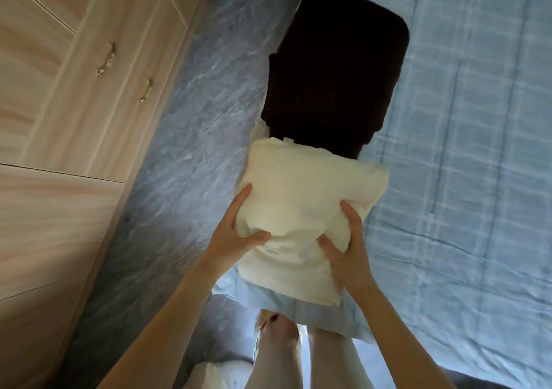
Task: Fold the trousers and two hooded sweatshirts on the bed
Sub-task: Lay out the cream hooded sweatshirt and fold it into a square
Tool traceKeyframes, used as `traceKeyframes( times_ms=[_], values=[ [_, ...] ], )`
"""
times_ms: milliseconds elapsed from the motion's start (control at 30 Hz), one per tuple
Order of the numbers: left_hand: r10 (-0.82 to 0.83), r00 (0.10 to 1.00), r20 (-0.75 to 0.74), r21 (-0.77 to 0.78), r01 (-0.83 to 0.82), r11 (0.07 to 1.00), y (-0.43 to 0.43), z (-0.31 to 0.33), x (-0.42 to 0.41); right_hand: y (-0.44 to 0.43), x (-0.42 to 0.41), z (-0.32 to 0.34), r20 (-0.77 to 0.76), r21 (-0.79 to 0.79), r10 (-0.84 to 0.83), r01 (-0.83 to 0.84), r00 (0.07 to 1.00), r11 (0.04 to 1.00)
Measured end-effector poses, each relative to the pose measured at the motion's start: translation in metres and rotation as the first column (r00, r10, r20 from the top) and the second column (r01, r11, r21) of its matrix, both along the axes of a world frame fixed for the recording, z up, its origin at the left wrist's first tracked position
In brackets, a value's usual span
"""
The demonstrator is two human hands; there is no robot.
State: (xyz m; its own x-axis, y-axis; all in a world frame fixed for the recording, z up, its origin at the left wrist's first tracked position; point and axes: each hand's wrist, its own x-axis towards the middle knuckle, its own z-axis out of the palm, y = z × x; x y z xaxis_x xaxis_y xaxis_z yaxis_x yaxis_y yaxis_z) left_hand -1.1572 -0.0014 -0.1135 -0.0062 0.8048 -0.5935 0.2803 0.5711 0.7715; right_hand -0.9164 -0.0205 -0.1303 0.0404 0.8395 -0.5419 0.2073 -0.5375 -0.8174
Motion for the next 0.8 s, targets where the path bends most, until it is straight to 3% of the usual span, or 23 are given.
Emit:
traceKeyframes(
  times_ms=[67, 133, 200, 233, 333, 400, 467, 633, 800],
  values=[
    [-0.105, 0.983, -0.148, -0.003, 0.105, 0.994, 0.001, 0.012, 0.000, -0.003, 0.003, 0.017, 0.175, -0.012, 0.036, -0.034, 0.984, 0.999],
    [-0.185, 0.870, -0.458, 0.023, 0.220, 0.975, 0.004, 0.027, 0.002, -0.005, 0.005, 0.037, 0.460, 0.042, -0.043, 0.027, 0.887, 0.999],
    [-0.142, 0.708, -0.691, 0.223, 0.397, 0.890, 0.010, 0.039, 0.010, 0.002, -0.004, 0.058, 0.596, 0.223, -0.133, -0.004, 0.792, 0.975],
    [-0.134, 0.663, -0.737, 0.301, 0.498, 0.813, 0.015, 0.042, 0.017, 0.010, -0.012, 0.062, 0.639, 0.300, -0.121, -0.102, 0.760, 0.948],
    [-0.206, 0.559, -0.803, 0.336, 0.711, 0.618, 0.039, 0.012, 0.037, 0.038, -0.034, 0.033, 0.735, 0.315, 0.044, -0.398, 0.676, 0.861],
    [-0.243, 0.506, -0.828, 0.298, 0.763, 0.574, 0.052, -0.018, 0.043, 0.052, -0.035, -0.006, 0.738, 0.250, 0.099, -0.407, 0.668, 0.878],
    [-0.234, 0.466, -0.853, 0.276, 0.785, 0.555, 0.058, -0.045, 0.045, 0.055, -0.033, -0.042, 0.735, 0.235, 0.095, -0.382, 0.672, 0.894],
    [-0.156, 0.516, -0.842, 0.369, 0.764, 0.529, 0.059, -0.069, 0.045, 0.058, -0.035, -0.072, 0.760, 0.265, 0.073, -0.410, 0.646, 0.873],
    [-0.313, 0.406, -0.859, 0.147, 0.780, 0.609, 0.062, -0.026, 0.053, 0.066, -0.025, -0.021, 0.689, 0.135, 0.234, -0.439, 0.686, 0.888]
  ],
)
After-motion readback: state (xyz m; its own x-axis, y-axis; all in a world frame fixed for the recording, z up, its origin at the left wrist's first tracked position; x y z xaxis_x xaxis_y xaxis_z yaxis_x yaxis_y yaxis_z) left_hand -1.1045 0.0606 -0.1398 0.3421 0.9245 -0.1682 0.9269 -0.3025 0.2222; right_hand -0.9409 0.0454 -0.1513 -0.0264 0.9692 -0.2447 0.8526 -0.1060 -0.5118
